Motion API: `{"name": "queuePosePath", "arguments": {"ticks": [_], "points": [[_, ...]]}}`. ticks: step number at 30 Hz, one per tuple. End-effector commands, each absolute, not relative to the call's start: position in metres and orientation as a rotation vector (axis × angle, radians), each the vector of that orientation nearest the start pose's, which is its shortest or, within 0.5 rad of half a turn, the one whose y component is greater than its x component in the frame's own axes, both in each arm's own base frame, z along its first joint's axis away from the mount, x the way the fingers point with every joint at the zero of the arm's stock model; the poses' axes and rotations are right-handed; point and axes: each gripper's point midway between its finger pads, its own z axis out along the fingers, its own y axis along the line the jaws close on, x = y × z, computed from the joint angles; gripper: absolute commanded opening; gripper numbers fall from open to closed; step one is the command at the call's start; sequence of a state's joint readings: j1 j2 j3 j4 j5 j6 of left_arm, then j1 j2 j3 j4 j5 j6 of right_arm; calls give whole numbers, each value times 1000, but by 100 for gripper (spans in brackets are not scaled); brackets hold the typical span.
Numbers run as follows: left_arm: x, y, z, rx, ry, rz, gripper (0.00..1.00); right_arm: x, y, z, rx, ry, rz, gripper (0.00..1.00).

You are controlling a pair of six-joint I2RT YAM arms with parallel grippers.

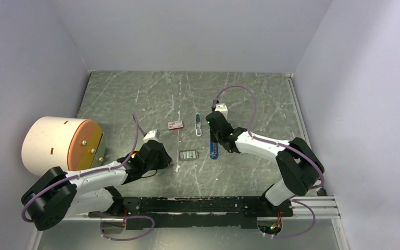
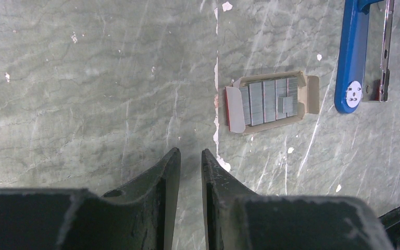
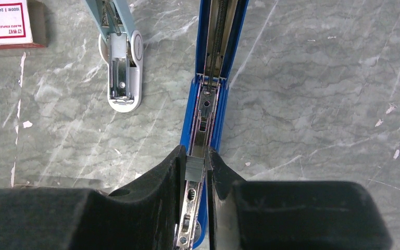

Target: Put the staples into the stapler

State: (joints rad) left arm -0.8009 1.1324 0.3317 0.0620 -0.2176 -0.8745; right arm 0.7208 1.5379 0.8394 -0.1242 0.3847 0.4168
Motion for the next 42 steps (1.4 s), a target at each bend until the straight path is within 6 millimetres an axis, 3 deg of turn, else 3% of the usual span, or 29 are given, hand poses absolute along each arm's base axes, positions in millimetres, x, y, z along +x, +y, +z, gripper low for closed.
{"name": "queuePosePath", "arguments": {"ticks": [1,31,42], "points": [[216,-204,39,-215,2320,-596,27,316,206,62,-175,2302,108,23],[216,-202,38,-226,2322,-588,26,310,206,56,-163,2321,136,23],[215,-201,38,-229,2322,-585,26,313,206,75,-140,2285,153,23]]}}
